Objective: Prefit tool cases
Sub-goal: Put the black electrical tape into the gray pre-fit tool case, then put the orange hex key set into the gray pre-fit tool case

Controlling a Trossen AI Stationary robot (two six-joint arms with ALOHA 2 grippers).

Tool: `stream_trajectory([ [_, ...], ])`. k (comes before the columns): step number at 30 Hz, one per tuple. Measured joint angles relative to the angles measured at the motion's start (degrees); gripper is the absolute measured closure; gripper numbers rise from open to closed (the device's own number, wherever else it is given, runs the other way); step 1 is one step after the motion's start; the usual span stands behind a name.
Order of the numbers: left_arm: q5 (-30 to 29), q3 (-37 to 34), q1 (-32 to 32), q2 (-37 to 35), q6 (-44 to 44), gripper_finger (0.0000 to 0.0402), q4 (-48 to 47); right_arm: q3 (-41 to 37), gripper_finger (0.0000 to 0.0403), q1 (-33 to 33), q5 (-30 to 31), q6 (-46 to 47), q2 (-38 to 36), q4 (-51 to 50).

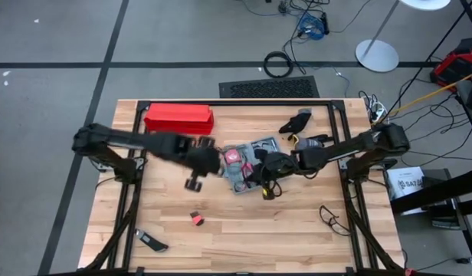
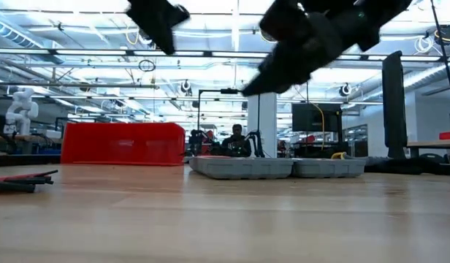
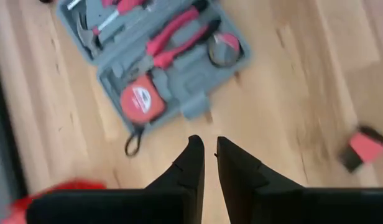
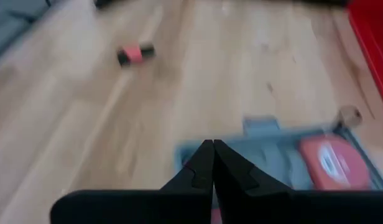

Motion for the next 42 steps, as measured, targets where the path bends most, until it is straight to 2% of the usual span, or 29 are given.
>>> stream_trajectory([
  [4,-11.50,-2.40,-8.44,-1.34,-1.48,0.0354,-3.51,-1.82,0.0403,0.66,3.56,-1.38,-5.95,-7.29],
  [6,-15.75,-3.17,-10.45,-1.01,-2.06,0.0354,-3.80,-2.31,0.0403,0.50,4.35,-1.10,-8.81,-10.83],
  [9,-11.21,-3.19,-11.70,0.24,-6.13,0.0352,-3.72,-2.80,0.0403,0.27,4.95,0.35,-12.55,-16.91],
  [12,-6.29,-3.26,-12.69,1.80,-10.99,0.0337,-3.98,-3.61,0.0403,0.28,5.06,1.69,-15.52,-18.83],
  [19,-3.37,-3.26,-15.65,7.96,-18.48,0.0269,-5.91,-6.31,0.0401,0.27,2.43,7.33,-16.15,-18.59],
  [22,-3.17,-3.26,-18.05,11.68,-18.37,0.0247,-8.29,-7.37,0.0392,0.93,0.05,8.85,-14.86,-18.13],
  [28,-4.26,-3.31,-22.71,17.61,-19.29,0.0242,-8.66,-7.72,0.0367,3.81,0.09,9.87,-13.68,-17.84],
  [35,-4.55,-3.30,-28.68,18.46,-25.59,0.0242,-6.57,-7.72,0.0335,6.45,0.10,10.79,-13.41,-17.11],
  [38,-4.90,-3.30,-31.49,18.76,-28.09,0.0242,-6.11,-7.70,0.0318,7.20,-0.51,11.09,-10.60,-12.43],
  [42,-9.69,-3.28,-34.64,20.68,-35.64,0.0242,-5.37,-7.68,0.0298,7.96,-4.14,11.47,-2.52,-0.40],
])
